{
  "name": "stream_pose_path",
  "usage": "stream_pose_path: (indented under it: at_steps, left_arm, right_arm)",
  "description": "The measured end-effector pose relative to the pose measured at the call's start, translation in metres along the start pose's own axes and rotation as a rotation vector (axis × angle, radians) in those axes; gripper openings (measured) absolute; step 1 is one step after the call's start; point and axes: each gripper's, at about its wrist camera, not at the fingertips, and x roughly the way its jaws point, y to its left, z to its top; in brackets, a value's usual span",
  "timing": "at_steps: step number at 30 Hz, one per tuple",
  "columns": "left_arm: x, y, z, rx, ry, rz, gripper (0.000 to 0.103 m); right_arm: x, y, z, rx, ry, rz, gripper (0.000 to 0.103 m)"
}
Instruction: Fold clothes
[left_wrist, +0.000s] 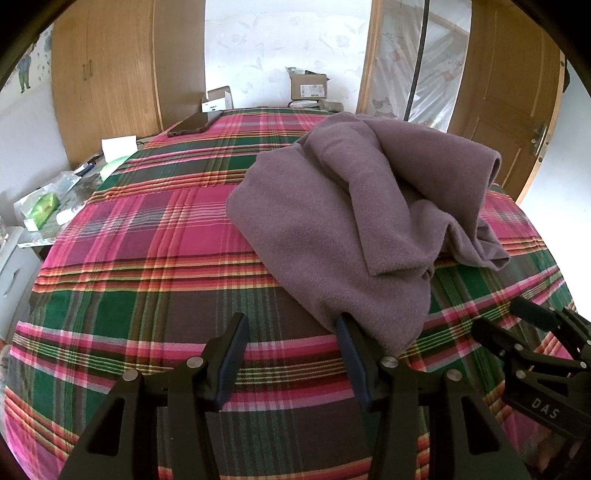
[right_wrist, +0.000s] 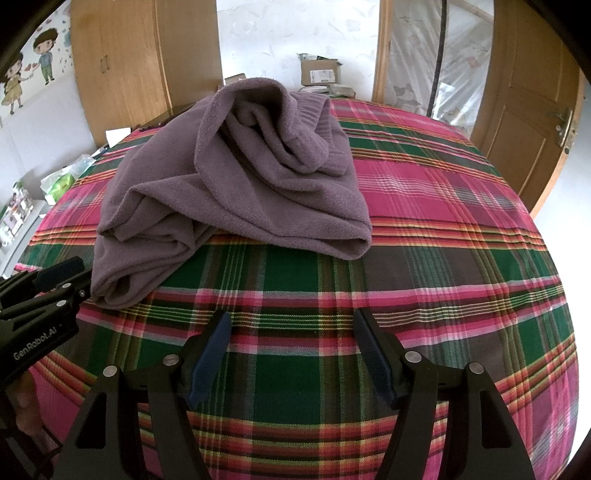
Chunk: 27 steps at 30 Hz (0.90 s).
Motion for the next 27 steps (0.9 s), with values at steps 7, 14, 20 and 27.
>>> stream_pose_path:
  at_steps: [7, 14, 20, 27]
  left_arm:
    - [-0.001, -0.001, 0.0, 0.01, 0.001, -0.001, 0.05]
    - [-0.002, 0.009, 0.004, -0.006, 0.025, -0.059, 0.05]
    - [-0.01, 0.014, 0.01, 0.002, 0.064, -0.094, 0.05]
    - [-0.05, -0.011, 0.027, 0.118, -0.044, -0.148, 0.05]
  right_arm:
    - [0.001, -0.001, 0.001, -0.001, 0.0, -0.001, 0.071]
    - [0.001, -0.001, 0.001, -0.001, 0.0, -0.002, 0.071]
    - [0.001, 0.0, 0.001, -0.001, 0.0, -0.002, 0.071]
    - [0.001, -0.001, 0.001, -0.001, 0.0, -0.001, 0.071]
